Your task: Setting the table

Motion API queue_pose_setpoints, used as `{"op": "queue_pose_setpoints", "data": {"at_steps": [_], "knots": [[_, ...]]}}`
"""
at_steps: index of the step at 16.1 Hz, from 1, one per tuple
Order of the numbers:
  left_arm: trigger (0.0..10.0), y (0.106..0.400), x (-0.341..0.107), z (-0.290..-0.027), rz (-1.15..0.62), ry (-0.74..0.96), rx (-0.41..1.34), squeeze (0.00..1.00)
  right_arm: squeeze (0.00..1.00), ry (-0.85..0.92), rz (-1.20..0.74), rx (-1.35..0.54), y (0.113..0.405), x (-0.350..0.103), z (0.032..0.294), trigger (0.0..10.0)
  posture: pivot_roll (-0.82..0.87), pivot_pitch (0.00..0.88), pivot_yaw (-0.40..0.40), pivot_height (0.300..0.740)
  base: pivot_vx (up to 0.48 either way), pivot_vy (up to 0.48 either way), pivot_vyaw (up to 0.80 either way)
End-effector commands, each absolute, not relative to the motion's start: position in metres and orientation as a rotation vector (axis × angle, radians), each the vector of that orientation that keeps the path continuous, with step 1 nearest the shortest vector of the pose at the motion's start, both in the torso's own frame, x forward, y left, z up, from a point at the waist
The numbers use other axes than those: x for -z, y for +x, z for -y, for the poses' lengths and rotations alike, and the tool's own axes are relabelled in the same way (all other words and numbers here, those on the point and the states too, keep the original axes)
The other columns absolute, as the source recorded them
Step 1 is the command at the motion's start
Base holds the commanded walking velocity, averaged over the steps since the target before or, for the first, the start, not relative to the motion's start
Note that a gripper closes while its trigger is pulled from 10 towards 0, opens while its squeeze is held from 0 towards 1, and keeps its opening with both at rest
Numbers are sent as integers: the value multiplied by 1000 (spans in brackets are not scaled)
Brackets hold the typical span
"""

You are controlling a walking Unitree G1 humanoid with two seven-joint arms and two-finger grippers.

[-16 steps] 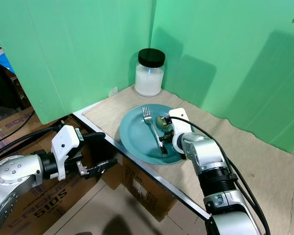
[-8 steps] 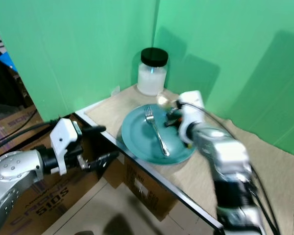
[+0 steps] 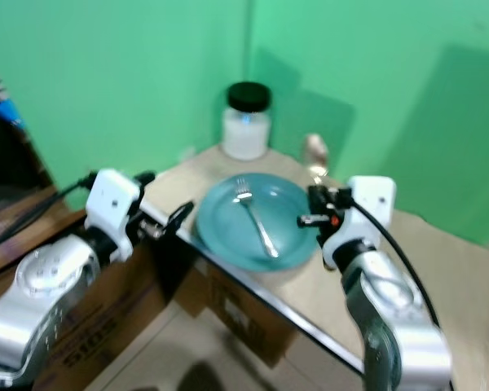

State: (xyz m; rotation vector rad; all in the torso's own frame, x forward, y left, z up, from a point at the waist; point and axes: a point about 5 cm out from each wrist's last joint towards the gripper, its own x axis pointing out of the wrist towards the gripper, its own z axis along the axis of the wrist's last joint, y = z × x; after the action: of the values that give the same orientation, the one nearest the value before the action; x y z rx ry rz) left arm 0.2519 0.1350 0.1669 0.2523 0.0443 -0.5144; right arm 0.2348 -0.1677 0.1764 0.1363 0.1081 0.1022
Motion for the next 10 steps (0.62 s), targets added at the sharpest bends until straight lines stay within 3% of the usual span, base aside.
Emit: {"op": "queue_pose_setpoints", "data": {"at_steps": [1,4,8,10], "knots": [[10000,251,-167,-134,-41,274,485,0,0,116,-60,-36,232,-182,175,10000,33,0,-34,740,0,0,-800],[10000,253,-171,-140,-15,268,369,0,0,95,23,68,240,-188,179,10000,43,0,-51,740,0,0,-800],[10000,253,-179,-151,16,310,287,0,0,192,-39,-35,250,-177,167,10000,91,0,-101,740,0,0,-800],[10000,257,-183,-152,28,288,260,0,0,197,-43,-12,251,-176,169,10000,90,0,-85,740,0,0,-800]]}}
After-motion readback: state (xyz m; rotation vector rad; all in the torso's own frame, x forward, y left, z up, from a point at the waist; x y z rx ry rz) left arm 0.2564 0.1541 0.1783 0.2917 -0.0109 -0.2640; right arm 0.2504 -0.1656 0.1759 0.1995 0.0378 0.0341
